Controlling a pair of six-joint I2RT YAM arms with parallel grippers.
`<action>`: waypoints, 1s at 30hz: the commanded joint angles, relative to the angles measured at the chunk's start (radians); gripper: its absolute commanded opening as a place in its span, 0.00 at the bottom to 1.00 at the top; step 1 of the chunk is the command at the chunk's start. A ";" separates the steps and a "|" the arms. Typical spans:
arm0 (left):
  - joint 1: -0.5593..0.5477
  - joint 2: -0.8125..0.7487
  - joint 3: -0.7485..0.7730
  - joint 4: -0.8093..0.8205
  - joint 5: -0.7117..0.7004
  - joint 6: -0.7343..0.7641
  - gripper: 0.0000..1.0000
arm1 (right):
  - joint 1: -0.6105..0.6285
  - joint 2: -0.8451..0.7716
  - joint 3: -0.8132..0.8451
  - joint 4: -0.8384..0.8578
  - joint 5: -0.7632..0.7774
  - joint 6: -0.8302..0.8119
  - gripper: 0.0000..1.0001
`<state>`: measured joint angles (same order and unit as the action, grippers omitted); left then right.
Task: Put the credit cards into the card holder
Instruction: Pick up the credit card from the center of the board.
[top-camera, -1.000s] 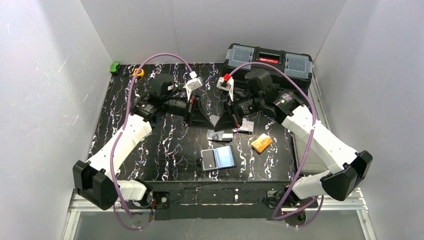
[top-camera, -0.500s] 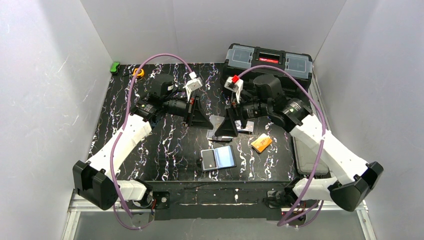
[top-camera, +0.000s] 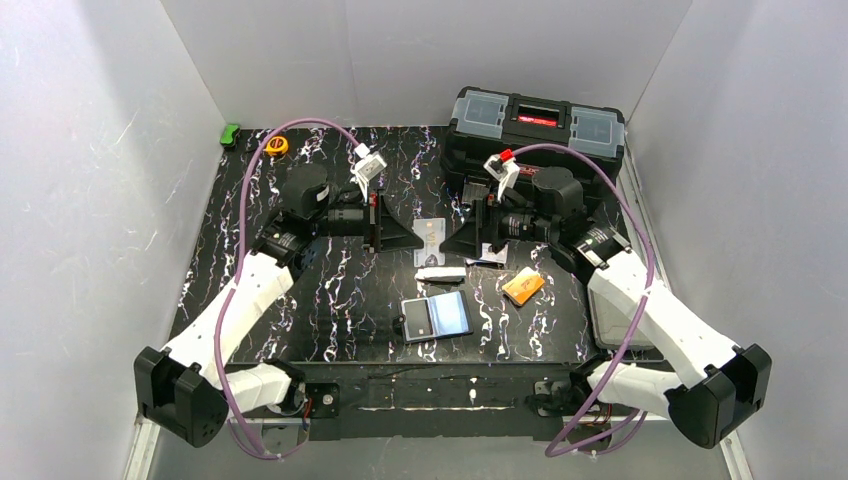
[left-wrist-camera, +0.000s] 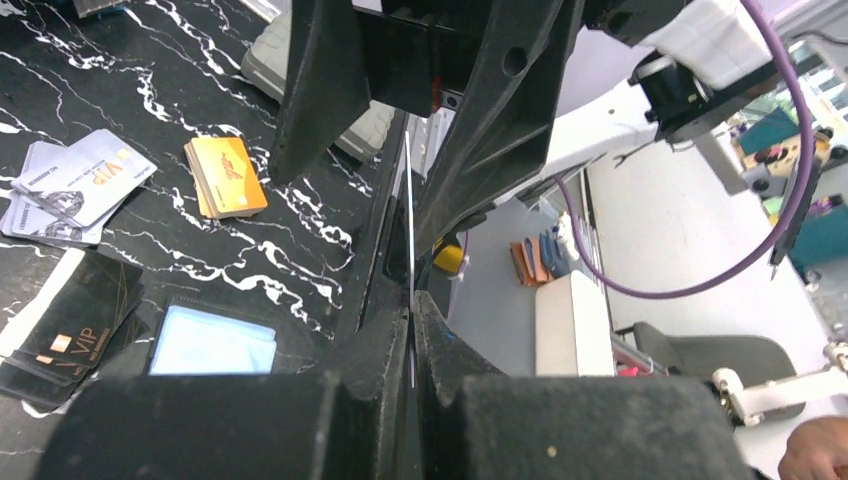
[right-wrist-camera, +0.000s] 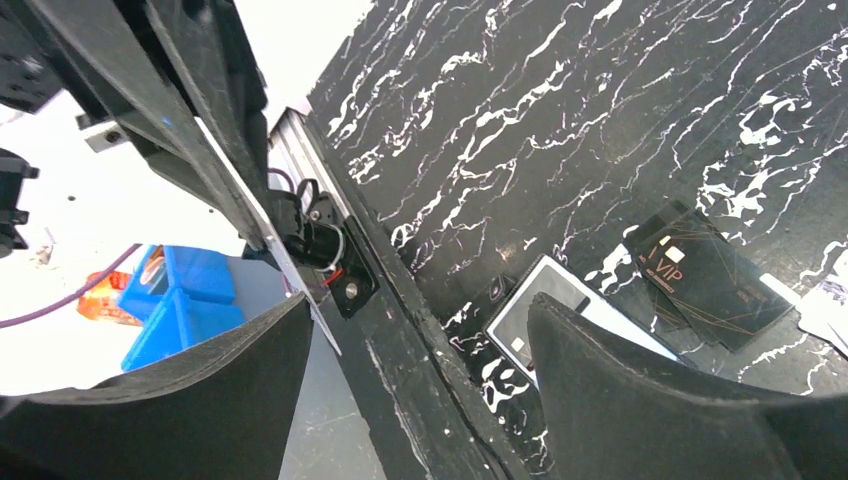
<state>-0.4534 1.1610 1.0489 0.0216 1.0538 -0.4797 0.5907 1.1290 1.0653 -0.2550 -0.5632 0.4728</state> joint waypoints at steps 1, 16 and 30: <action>-0.004 -0.051 -0.043 0.135 -0.011 -0.135 0.00 | -0.010 -0.044 0.016 0.098 0.000 0.034 0.82; -0.004 -0.050 -0.082 0.251 0.021 -0.223 0.00 | -0.013 -0.060 -0.044 0.301 -0.105 0.168 0.73; -0.004 -0.023 -0.085 0.285 0.027 -0.236 0.00 | -0.012 -0.031 -0.104 0.495 -0.187 0.286 0.21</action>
<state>-0.4538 1.1412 0.9562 0.2817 1.0557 -0.7151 0.5827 1.1019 0.9569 0.1463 -0.7273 0.7372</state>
